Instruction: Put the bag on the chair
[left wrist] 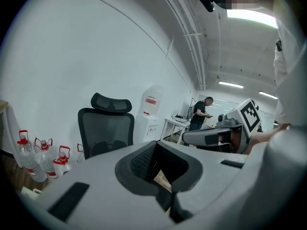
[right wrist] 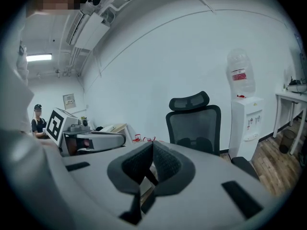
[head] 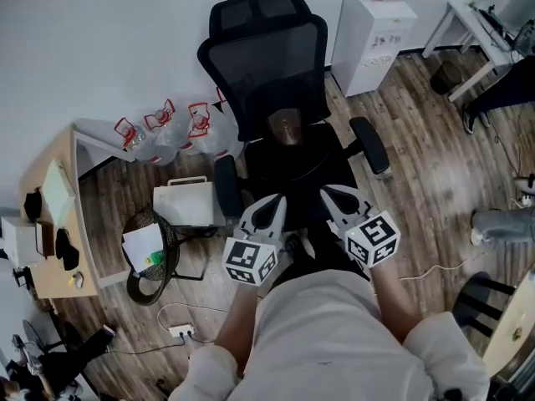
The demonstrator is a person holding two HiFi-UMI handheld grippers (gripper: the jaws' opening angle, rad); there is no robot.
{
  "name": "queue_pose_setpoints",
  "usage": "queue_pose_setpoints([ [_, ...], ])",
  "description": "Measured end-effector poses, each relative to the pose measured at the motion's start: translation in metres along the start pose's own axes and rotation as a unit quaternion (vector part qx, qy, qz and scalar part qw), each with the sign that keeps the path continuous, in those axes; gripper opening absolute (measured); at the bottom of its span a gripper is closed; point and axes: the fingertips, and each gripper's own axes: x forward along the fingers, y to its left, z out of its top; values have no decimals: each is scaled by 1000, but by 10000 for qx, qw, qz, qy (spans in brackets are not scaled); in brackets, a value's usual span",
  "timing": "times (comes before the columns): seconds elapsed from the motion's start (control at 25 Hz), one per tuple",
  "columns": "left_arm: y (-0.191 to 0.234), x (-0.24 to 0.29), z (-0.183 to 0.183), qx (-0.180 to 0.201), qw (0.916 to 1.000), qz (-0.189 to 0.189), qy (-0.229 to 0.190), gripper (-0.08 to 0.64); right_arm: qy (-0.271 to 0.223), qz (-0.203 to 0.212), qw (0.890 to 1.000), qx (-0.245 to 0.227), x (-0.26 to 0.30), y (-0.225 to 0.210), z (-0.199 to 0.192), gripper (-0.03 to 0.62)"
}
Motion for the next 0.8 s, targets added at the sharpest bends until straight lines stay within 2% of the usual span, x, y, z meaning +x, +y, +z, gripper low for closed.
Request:
queue_pose_setpoints([
  [0.36, -7, -17, 15, 13, 9999, 32, -141, 5, -239, 74, 9996, -149, -15, 20, 18, 5],
  [0.8, -7, -15, 18, -73, 9999, 29, -145, 5, -213, 112, 9995, -213, -14, 22, 22, 5],
])
